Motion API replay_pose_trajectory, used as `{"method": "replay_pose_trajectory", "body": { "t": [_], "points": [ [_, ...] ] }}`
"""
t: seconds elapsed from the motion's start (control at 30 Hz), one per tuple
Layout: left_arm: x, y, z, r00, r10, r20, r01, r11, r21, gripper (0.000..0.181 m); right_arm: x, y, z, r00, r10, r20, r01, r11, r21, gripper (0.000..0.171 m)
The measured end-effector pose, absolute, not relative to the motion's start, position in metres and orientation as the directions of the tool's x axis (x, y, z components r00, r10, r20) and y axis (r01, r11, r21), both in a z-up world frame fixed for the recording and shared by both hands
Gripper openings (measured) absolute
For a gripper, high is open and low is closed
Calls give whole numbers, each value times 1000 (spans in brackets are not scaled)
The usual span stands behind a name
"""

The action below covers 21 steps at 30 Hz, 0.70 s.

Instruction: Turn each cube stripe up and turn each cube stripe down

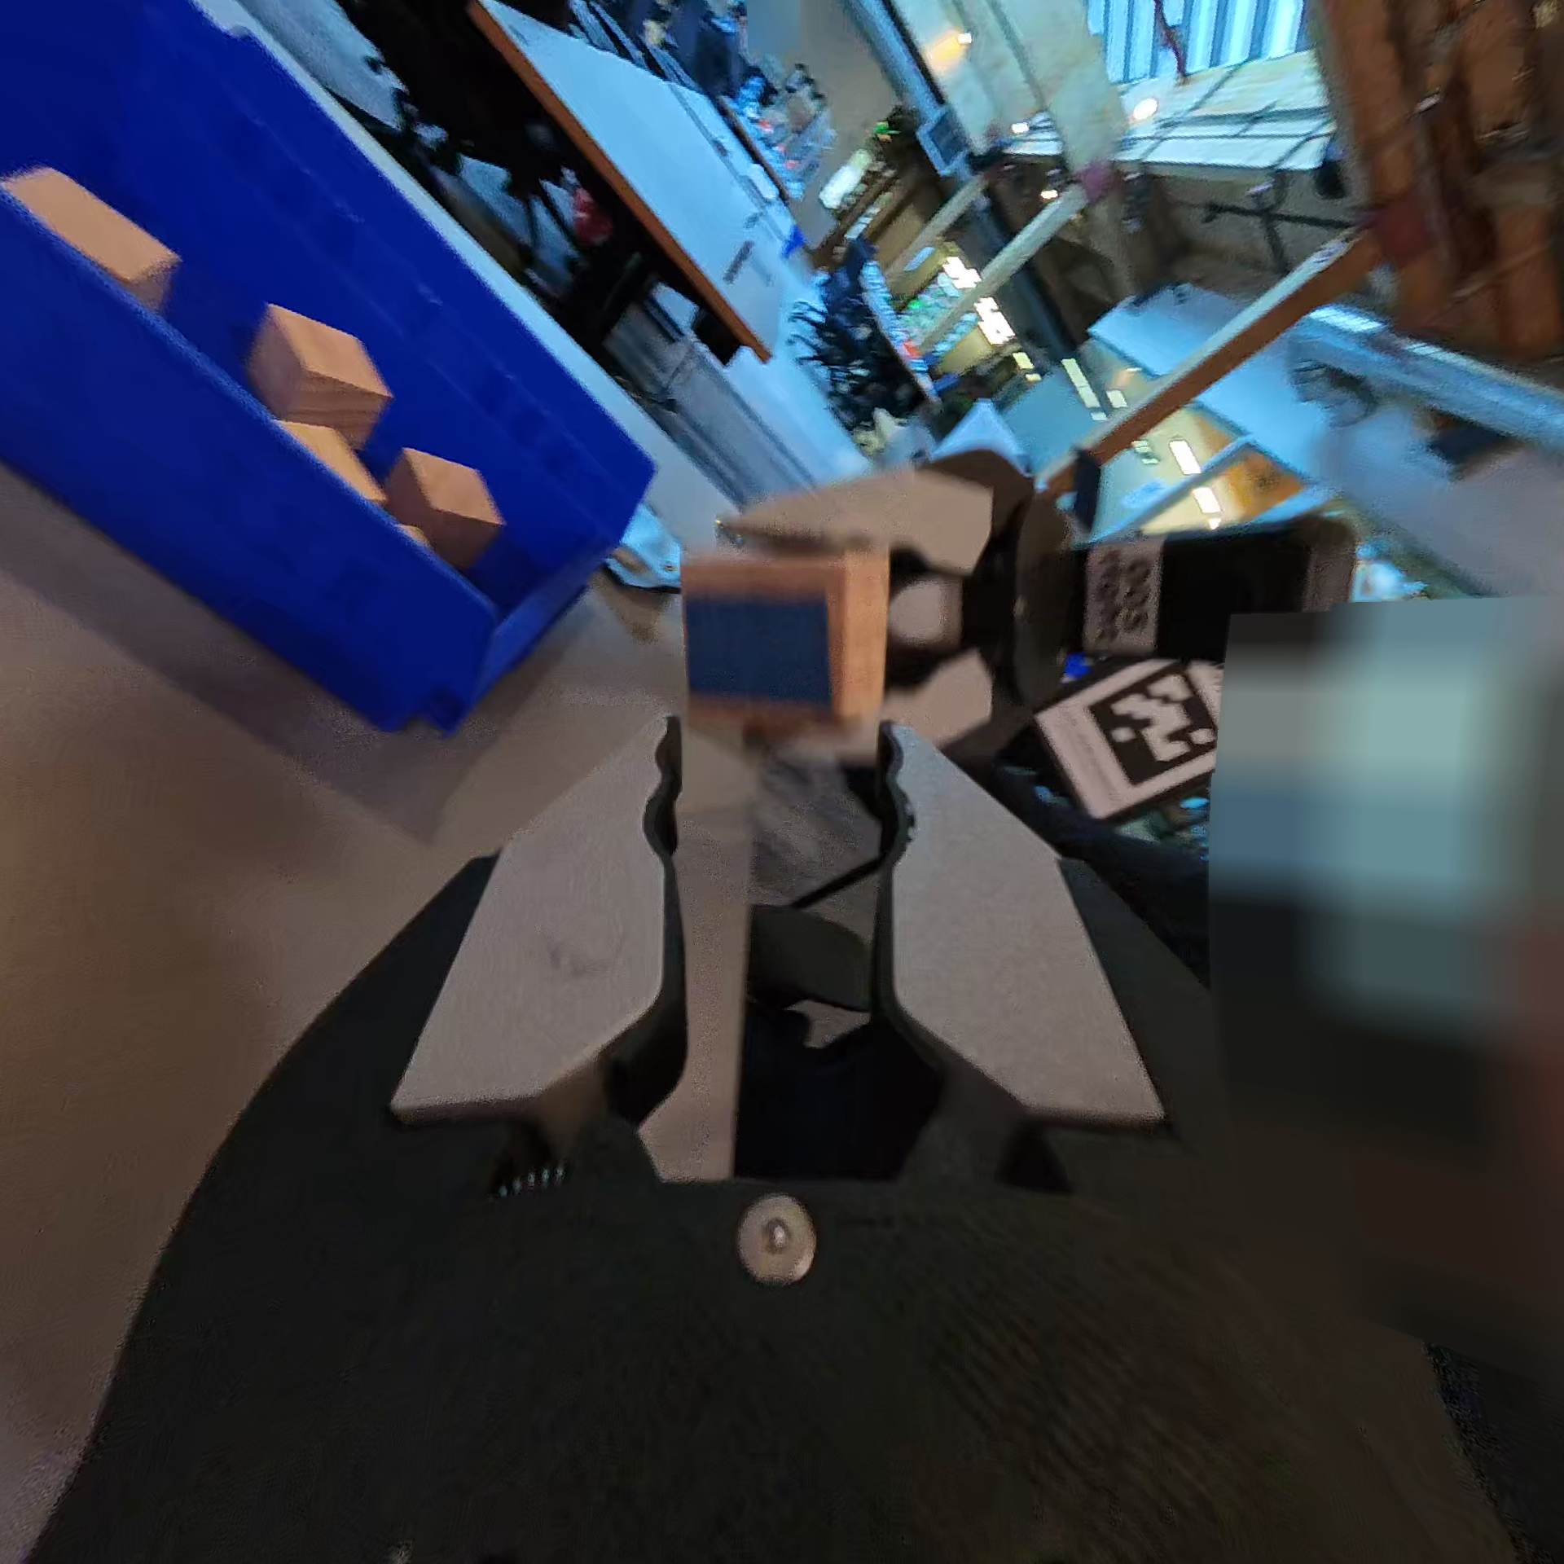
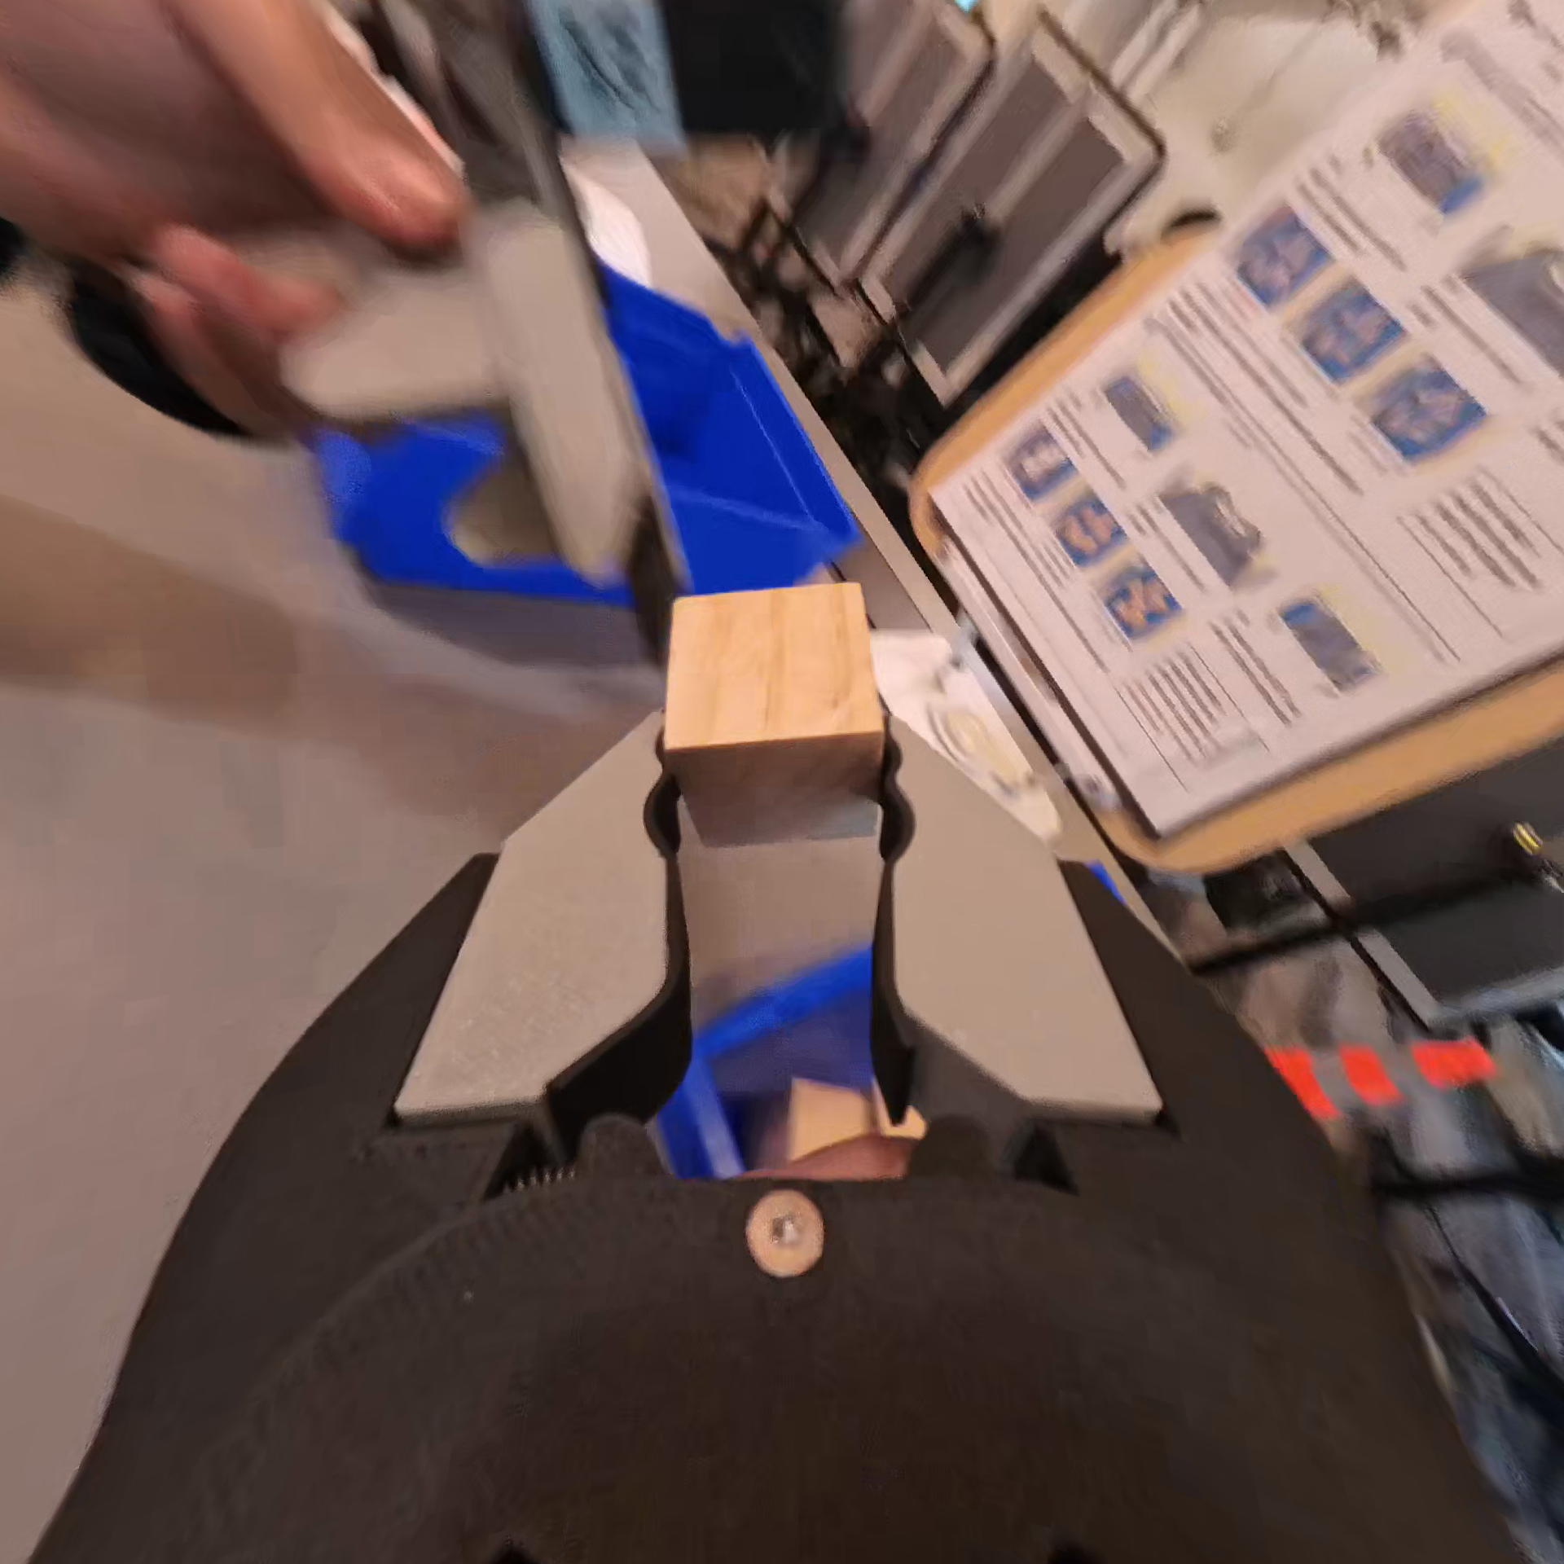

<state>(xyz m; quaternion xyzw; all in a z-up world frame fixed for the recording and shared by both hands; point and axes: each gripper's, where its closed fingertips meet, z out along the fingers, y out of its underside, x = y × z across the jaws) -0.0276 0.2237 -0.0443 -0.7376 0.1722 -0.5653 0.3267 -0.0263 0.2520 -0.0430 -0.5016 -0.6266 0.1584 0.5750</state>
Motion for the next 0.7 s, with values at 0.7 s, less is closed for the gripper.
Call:
{"method": "replay_pose_trajectory", "body": {
  "t": [0.7],
  "points": [
    [-265, 170, -198, 732, -672, -111, -653, -646, -395, 71, 44, 475, -202, 225, 922, 315, 963, -162, -214, 62]
  ]
}}
